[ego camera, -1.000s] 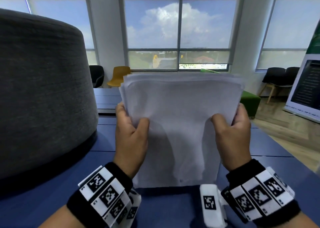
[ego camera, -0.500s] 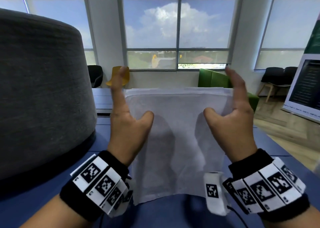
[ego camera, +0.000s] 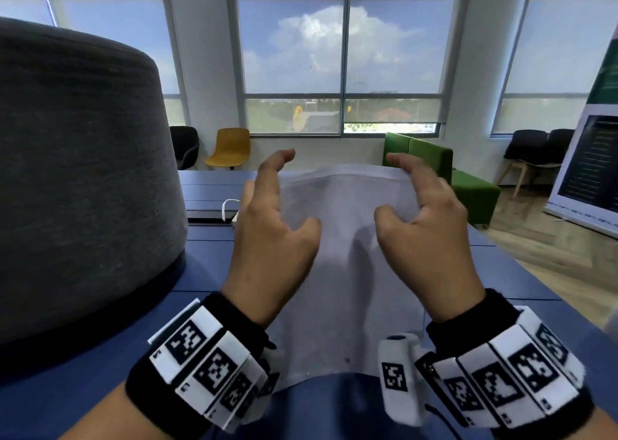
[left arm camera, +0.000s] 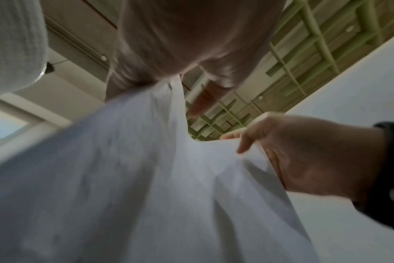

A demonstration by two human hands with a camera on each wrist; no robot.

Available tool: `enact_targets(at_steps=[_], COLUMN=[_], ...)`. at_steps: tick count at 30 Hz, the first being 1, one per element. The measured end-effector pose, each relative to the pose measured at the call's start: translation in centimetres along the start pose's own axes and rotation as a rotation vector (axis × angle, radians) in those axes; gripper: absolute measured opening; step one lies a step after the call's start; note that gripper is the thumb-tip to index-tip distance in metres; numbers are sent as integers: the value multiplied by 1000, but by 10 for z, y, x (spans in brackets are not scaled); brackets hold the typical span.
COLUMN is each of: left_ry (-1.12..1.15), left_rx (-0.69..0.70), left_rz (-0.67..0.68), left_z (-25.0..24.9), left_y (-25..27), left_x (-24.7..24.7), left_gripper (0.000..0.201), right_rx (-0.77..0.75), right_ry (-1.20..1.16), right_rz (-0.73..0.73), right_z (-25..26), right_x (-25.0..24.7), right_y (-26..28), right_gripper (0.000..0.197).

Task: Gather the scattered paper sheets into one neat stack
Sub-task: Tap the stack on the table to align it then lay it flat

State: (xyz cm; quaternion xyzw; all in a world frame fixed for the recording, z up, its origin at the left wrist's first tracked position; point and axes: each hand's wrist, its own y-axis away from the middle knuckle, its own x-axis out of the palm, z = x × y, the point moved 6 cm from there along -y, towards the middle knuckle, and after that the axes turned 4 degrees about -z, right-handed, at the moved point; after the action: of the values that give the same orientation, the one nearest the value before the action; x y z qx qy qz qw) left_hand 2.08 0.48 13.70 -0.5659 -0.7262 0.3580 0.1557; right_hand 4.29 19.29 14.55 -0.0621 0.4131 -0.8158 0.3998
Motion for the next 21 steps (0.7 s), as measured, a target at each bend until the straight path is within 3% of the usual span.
enact_targets(at_steps=[4,11,21], left_ry=[75,149,186], left_rx=[-13,-7,98], left_rz=[-66,-47,-74], left_z=[10,21,22], left_y=[-7,-2,-7], left_x=[-10,-11,-18], left_gripper=[60,55,56], right_rx=[51,62,-30], right_ry=[-92,-161,-210], right_rz=[-63,1,-70], right_z=[-16,-29,-19], right_x=[-10,-4,-7], right_y=[-8,-4,-10], right_gripper=[51,59,55])
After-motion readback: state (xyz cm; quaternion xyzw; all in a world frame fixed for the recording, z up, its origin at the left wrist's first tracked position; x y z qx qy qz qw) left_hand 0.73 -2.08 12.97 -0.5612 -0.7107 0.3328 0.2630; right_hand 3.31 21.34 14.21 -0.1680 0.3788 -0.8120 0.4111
